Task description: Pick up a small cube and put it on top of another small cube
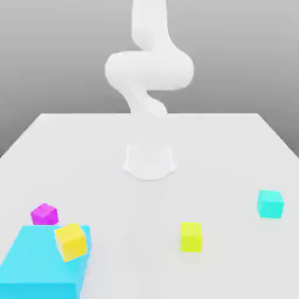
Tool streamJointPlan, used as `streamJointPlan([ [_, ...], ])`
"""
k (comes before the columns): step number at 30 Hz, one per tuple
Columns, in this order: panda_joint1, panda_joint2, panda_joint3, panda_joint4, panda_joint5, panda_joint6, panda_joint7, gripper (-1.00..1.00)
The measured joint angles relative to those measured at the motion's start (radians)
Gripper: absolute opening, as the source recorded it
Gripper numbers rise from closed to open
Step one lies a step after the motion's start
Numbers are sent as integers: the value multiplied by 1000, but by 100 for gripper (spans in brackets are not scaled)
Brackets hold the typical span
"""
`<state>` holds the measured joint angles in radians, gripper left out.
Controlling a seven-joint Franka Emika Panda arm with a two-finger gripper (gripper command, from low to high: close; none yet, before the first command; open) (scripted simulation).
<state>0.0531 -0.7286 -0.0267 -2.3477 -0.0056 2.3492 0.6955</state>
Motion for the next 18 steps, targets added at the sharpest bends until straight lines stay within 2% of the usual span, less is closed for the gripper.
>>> streamJointPlan([
  [18, 327, 515, -153, -344, 14, 356, -794, 0],
])
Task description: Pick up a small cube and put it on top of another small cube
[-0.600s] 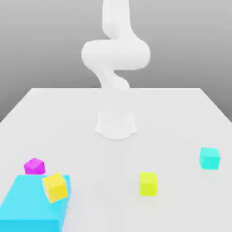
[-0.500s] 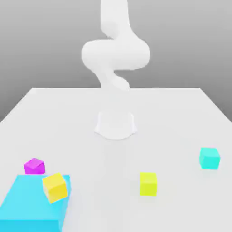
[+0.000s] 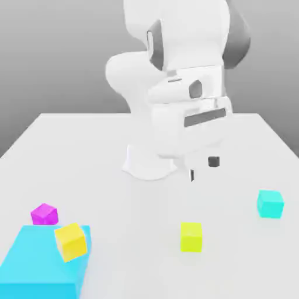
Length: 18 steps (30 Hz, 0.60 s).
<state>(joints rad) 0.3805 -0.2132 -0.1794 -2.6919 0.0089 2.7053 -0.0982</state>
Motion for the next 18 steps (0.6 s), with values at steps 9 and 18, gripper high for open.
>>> streamJointPlan([
  [9, 64, 264, 22, -142, 24, 187, -358, 0],
  [18, -40, 497, 147, -105, 118, 374, -441, -100],
])
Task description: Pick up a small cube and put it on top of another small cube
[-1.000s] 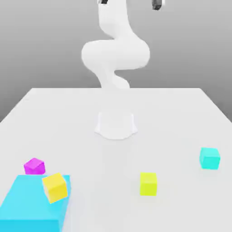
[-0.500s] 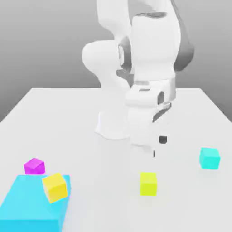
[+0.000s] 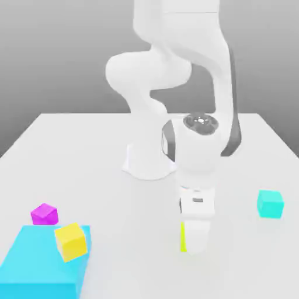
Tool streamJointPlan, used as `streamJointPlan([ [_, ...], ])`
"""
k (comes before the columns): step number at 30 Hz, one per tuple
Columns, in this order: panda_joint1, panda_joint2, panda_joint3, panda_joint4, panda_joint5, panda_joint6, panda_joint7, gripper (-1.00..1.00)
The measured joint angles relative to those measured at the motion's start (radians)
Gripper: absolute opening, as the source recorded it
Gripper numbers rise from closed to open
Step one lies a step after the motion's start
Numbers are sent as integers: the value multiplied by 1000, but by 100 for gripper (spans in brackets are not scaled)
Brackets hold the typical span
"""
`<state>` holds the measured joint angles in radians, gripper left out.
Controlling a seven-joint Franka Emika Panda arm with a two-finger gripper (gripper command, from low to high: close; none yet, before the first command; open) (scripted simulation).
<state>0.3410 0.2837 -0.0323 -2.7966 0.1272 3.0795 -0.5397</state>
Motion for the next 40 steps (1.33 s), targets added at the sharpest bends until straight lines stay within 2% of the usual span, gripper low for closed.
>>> streamJointPlan([
  [5, 1, -4, -1, -1, -2, -5, 1, -100],
  [12, 43, -234, -70, -44, -109, -191, 82, -100],
  [30, 476, -363, 169, 60, -102, -423, 619, -100],
  [36, 499, -189, 157, 73, -163, -264, 695, -100],
  [37, 497, -163, 156, 74, -176, -239, 704, 100],
  [40, 497, -163, 156, 74, -176, -239, 704, 100],
])
